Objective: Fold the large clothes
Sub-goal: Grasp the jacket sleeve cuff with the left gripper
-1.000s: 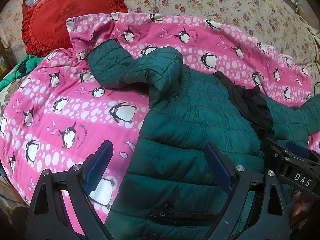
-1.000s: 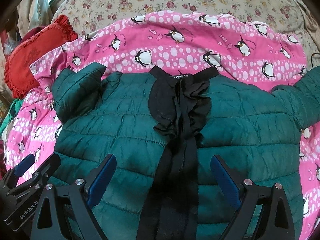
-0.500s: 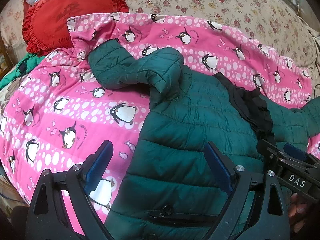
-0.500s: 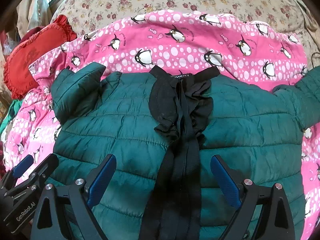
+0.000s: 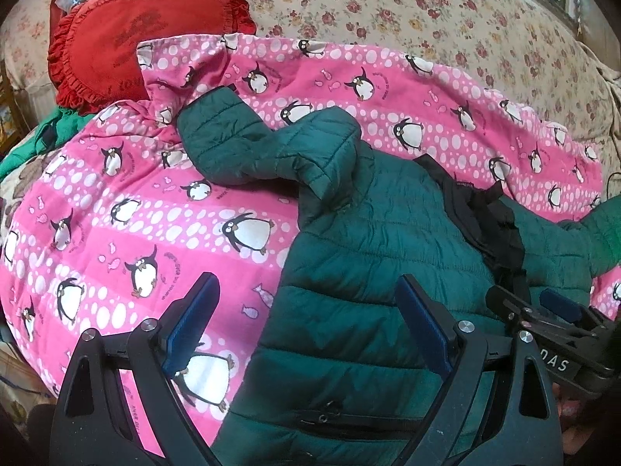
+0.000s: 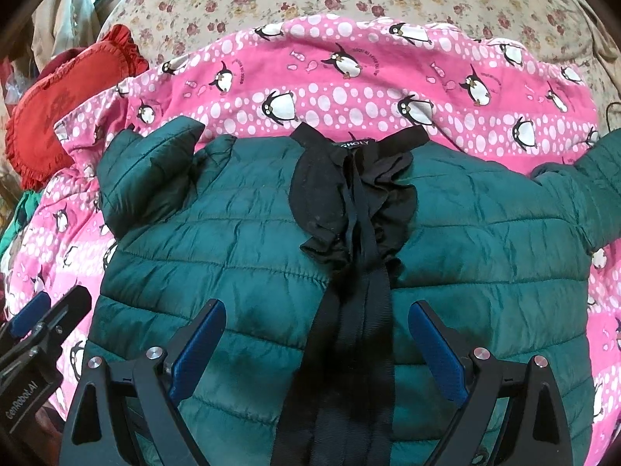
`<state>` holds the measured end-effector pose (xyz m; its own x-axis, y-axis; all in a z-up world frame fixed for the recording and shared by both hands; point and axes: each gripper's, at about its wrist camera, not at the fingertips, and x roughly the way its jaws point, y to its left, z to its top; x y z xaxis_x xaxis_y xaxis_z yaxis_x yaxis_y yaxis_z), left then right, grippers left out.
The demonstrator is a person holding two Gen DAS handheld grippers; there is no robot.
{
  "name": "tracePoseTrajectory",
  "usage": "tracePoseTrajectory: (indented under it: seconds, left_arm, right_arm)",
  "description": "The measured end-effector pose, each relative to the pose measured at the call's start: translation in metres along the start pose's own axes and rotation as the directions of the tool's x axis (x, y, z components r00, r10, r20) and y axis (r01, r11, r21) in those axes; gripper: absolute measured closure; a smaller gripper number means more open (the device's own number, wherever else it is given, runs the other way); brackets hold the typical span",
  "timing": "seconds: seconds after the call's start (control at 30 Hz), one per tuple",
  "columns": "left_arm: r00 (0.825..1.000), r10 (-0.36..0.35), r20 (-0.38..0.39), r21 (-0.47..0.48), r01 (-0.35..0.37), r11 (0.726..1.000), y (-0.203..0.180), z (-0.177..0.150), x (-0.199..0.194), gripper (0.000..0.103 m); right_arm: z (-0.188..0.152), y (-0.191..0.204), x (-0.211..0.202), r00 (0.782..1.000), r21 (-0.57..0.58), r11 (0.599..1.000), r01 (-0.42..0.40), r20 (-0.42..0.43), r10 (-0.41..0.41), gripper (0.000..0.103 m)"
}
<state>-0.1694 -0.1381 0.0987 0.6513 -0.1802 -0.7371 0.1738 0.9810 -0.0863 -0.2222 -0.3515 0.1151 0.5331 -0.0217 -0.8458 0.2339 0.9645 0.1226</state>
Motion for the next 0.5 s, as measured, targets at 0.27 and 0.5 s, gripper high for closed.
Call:
tracePoseTrajectory:
  seconds: [0.27,0.5]
  left_arm:
    - [1.0,0.0,0.026,-0.068,0.002,0.998,0.038,0.025,-0.006,0.011]
    - [0.998,0.0,-0.056,-0.235,-0.013,0.972,0.107,0.064,0.048,0.011]
  right_arm:
    - [0.003,0.007,0.006,1.0,-0.006,1.0,-0.005,-0.007,0.005,0.008]
    - [0.005,0.015,0.011,1.0,-0.022,0.999,-0.027,-0.016,0.026,0.008]
